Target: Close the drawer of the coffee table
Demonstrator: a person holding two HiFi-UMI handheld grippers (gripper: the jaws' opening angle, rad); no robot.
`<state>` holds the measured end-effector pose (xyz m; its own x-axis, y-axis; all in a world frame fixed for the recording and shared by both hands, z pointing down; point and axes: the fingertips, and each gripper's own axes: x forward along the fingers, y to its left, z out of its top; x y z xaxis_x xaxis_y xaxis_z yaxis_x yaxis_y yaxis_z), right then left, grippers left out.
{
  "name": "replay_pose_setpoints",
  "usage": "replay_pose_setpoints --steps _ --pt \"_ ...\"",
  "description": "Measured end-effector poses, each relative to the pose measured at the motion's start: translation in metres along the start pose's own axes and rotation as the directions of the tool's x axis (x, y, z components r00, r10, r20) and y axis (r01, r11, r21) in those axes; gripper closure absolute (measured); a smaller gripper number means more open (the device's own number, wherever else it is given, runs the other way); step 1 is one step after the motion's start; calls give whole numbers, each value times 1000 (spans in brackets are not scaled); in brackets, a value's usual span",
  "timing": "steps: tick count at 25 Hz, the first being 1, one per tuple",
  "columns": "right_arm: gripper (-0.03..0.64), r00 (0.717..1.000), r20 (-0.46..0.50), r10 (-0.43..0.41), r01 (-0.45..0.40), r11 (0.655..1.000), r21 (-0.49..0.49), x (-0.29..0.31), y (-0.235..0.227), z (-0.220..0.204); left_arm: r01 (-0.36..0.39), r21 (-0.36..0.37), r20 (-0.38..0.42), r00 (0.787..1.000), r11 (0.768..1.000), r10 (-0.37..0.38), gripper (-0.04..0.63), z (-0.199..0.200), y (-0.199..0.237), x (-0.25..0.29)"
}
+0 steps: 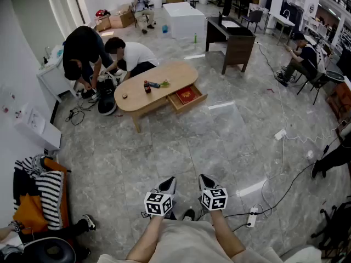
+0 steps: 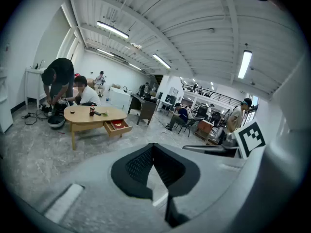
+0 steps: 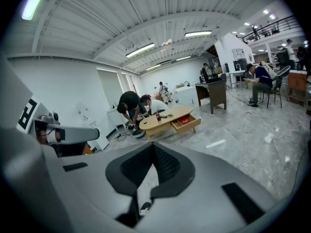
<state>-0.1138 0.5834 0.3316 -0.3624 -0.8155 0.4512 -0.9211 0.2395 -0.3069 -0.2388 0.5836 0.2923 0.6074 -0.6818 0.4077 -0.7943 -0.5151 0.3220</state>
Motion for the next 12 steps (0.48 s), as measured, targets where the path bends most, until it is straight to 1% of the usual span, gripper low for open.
replay_pose_setpoints --steps 4,9,12 --pt "601 1000 0 4 -4 1000 3 -2 0 -5 -10 -12 -11 1000 1000 10 586 -9 4 -3" --pt "601 1000 -14 9 -9 1000 9 -3 -3 -16 -4 -24 -34 999 1000 3 586 -26 6 -8" --pt "601 1000 -29 2 -2 1000 13 0 -6 -21 -15 -52 -41 999 999 13 586 -31 14 -8"
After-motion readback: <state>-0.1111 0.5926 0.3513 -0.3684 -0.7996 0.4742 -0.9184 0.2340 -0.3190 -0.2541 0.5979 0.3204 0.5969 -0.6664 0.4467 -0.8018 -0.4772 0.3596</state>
